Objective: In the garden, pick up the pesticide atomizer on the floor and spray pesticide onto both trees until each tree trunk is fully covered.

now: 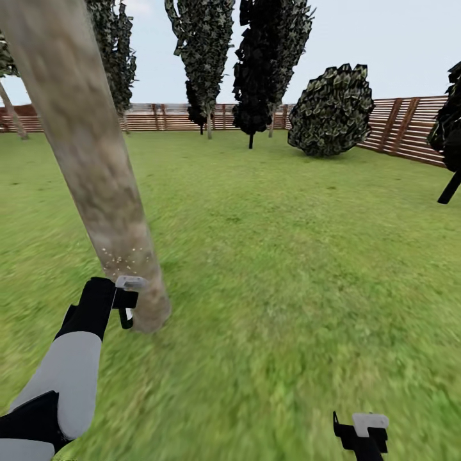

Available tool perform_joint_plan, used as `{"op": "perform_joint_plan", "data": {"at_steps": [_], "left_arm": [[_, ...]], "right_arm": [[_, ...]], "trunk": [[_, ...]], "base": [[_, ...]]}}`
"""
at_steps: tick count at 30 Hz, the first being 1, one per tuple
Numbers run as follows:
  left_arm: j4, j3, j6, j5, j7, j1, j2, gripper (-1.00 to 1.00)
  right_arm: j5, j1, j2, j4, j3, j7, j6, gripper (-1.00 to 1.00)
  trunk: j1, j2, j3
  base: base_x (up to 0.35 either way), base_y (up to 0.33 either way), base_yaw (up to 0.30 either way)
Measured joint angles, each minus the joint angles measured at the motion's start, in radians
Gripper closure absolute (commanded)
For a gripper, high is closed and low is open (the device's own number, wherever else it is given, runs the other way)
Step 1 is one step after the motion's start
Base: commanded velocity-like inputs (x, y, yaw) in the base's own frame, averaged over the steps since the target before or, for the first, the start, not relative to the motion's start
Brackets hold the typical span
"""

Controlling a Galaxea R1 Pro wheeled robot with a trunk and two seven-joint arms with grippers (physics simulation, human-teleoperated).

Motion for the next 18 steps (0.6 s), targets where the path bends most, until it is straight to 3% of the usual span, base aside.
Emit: {"op": "perform_joint_plan", "data": {"at_steps": [11, 16, 18], "left_arm": [[0.007, 0.003, -0.007, -0.001, 0.0, 0.08, 0.003, 1.0], [0.003, 0.004, -0.008, 0.021, 0.0, 0.093, 0.002, 1.0], [0.008, 0.04, -0.04, 0.02, 0.001, 0.095, 0.008, 1.0]], "right_arm": [[0.0, 0.0, 0.0, 0.0, 0.0, 0.0, 0.0, -1.0], [0.0, 0.0, 0.0, 0.0, 0.0, 0.0, 0.0, -1.0], [0.0, 0.0, 0.0, 0.0, 0.0, 0.0, 0.0, -1.0]], "trunk": [[0.0, 0.0, 0.0], [0.0, 0.0, 0.0], [0.0, 0.0, 0.0]], "base": [[0.019, -0.268, 0.276], [0.028, -0.272, 0.276], [0.079, -0.272, 0.213]]}}
